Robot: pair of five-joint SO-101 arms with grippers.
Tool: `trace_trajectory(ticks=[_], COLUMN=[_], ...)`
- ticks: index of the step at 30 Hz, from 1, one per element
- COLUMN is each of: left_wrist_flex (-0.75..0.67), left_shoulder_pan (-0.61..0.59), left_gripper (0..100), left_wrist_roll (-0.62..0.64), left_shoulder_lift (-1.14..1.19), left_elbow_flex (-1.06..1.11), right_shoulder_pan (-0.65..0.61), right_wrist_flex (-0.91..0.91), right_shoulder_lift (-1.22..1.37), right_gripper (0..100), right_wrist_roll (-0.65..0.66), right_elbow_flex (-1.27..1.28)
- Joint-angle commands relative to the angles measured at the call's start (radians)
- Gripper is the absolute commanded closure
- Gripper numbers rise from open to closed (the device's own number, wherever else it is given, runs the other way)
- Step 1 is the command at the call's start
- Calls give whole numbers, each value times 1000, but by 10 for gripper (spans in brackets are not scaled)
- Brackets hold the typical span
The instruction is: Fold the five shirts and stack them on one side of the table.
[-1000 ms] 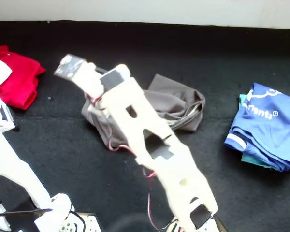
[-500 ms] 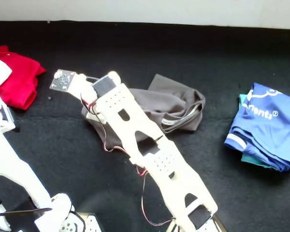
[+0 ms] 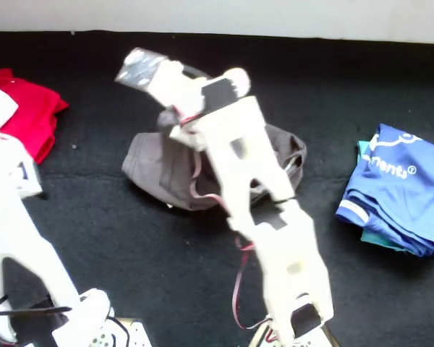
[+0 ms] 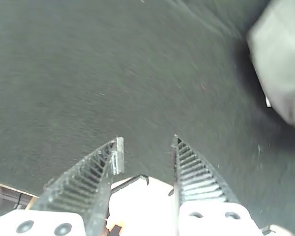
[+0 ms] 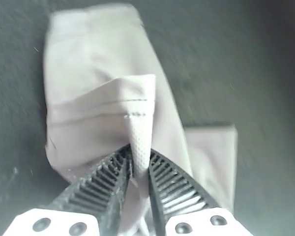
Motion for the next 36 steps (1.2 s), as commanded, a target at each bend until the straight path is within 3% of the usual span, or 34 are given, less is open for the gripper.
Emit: trace_trajectory(ticks=[1,10,15,22,27,31,36], left_wrist_flex=[-2,-322,-489,-649,-600,-417,-384], left_shoulder_pan=[153,418,549,650,644,653,654], left_gripper=[829,829,829,831,832,832,832], left_wrist_roll=[-58,-52,57,173,218,216,222], left_shoulder_lift=[-22,-19,-2,294,499,524,535], left_elbow_flex=[91,315,401,367,162,15,-74], right_shoulder_pan=[97,438,621,694,769,877,892], right_wrist_flex=[15,7,7,12,-4,-51,-48], right_shoulder_lift=[-303,-736,-829,-874,-839,-783,-777], right_gripper=[992,992,992,992,992,992,992], right_wrist_roll=[5,2,-25,-44,-41,-41,-38], right_elbow_flex=[208,509,518,519,519,515,518])
